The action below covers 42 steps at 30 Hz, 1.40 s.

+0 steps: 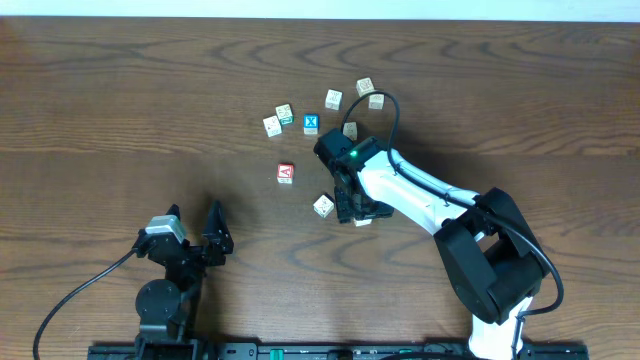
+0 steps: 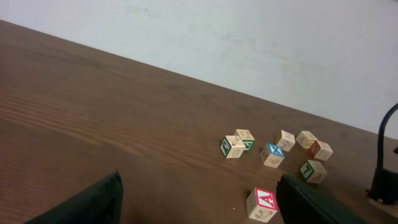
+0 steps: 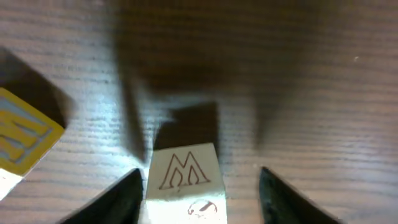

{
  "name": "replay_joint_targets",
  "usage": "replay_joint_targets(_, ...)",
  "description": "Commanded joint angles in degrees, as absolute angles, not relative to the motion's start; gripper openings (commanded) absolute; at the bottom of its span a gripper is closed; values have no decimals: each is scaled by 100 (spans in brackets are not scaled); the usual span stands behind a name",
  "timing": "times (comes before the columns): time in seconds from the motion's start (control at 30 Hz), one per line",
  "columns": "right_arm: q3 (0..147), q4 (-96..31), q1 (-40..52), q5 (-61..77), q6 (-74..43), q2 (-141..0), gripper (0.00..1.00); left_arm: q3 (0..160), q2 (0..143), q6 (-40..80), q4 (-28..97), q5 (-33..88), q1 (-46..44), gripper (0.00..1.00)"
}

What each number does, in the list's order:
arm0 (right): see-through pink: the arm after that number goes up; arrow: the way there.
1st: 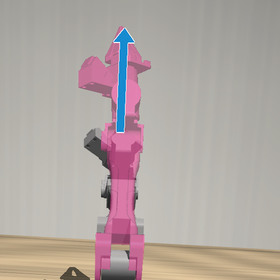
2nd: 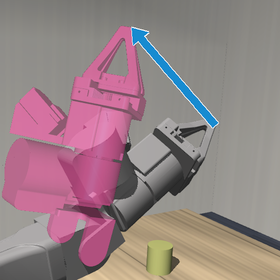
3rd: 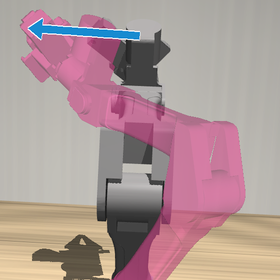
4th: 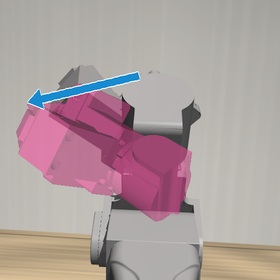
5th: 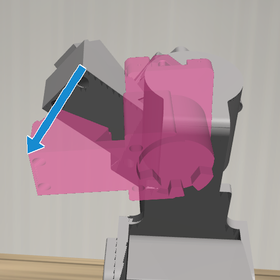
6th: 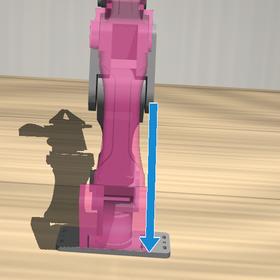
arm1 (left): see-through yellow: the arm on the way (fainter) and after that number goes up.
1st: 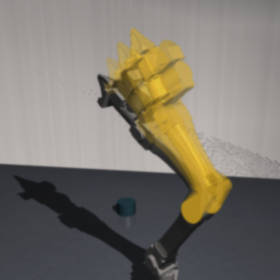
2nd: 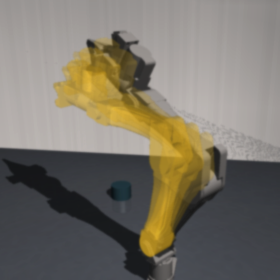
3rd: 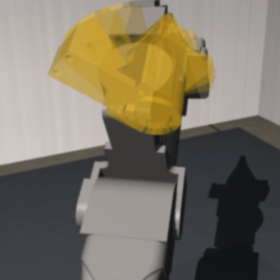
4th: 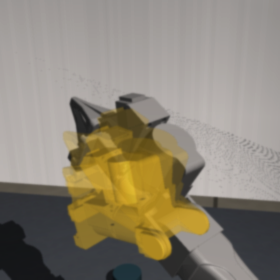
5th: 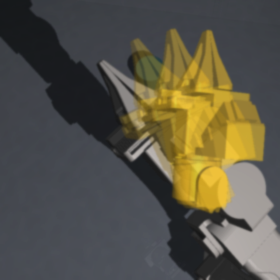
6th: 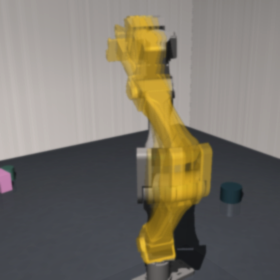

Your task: Lift 3 blocks

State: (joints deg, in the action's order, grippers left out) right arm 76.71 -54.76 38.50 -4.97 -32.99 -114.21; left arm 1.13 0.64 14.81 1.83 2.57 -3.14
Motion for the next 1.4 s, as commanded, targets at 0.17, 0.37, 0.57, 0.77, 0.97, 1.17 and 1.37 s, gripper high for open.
replay_joint_targets(0.17, 7891, -5352, 3844, -366, -2711, -11443, 75, 23, 34, 1470, 416, 80, -292, 80)
replay_joint_targets(0.37, 8418, -5157, 3719, -405, -1916, -11443, 95, 23, 34, 1470, 416, 80, -292, 80)
replay_joint_targets(0.57, 9028, -4617, 3426, -471, -1789, -11445, 99, 23, 34, 1470, 416, 80, -292, 79)
replay_joint_targets(0.77, 9043, -3997, 3094, -556, -1793, -11546, 99, 23, 34, 1470, 416, 80, -292, 79)
replay_joint_targets(0.97, 9050, -3629, 2928, -550, -1793, -11848, 94, 23, 34, 1470, 416, 80, -292, 80)
replay_joint_targets(1.17, 9131, -3183, 2917, -556, -1796, -12180, 88, 23, 34, 1470, 416, 80, -292, 79)
replay_joint_targets(1.37, 9225, -2838, 2875, -580, -1844, -12396, 88, 23, 34, 1470, 416, 80, -292, 80)
